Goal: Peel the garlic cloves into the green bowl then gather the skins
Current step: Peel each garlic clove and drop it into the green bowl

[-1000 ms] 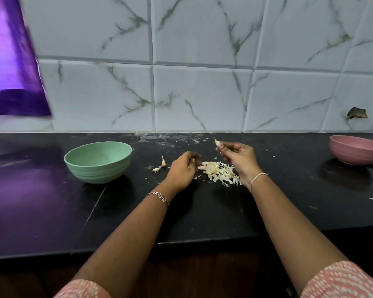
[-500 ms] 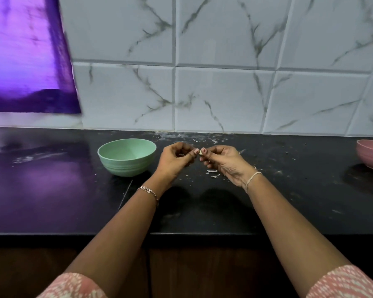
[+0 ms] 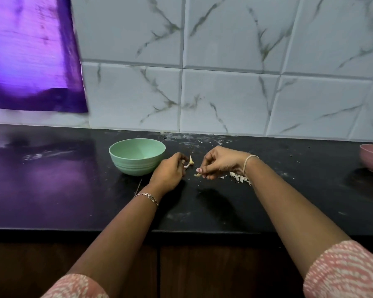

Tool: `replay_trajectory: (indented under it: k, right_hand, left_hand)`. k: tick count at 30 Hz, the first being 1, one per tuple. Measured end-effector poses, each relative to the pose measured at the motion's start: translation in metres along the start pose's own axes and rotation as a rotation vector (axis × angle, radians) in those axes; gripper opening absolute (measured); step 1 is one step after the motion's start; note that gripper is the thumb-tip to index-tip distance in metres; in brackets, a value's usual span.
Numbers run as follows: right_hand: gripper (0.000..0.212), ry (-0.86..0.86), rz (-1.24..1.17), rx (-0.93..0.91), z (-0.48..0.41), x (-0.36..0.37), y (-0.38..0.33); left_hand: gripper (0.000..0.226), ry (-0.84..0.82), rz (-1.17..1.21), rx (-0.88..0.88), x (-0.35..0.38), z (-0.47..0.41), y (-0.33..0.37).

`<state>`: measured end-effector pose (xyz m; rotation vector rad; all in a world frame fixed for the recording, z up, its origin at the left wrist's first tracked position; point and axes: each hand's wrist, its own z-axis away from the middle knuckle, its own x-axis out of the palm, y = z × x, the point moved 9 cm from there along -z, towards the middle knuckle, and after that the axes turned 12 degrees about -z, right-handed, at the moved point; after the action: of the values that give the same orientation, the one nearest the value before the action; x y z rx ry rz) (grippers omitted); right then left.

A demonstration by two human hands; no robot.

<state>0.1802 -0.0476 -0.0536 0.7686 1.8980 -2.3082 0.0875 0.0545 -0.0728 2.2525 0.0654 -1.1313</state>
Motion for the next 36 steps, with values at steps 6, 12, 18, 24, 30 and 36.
replay_trajectory:
  k: [6,12,18,24,30,36]
  right_hand:
    - [0.017,0.095,0.001,-0.197,0.001,-0.035,-0.077]
    - [0.018,-0.093,0.240,-0.063,-0.017,-0.007,-0.023]
    - [0.015,-0.055,0.463,-0.067,-0.014,-0.022,-0.034]
    - [0.015,-0.054,0.618,-0.039,-0.017,-0.010,-0.026]
    - [0.015,-0.043,0.610,-0.022,-0.022,-0.022,-0.031]
    - [0.016,0.093,0.137,-0.197,-0.014,-0.027,-0.039]
  left_hand:
    - [0.020,-0.019,-0.078,-0.010,0.002,0.001,-0.002]
    - [0.023,0.014,-0.127,-0.029,0.000,-0.002,-0.004]
    - [0.027,-0.004,-0.173,-0.040,0.002,-0.004,-0.003]
    - [0.029,-0.026,-0.198,-0.042,0.002,0.000,-0.001]
    - [0.033,-0.043,-0.201,-0.035,0.004,-0.002,-0.003]
    - [0.037,0.027,-0.017,0.078,0.004,-0.004,0.011]
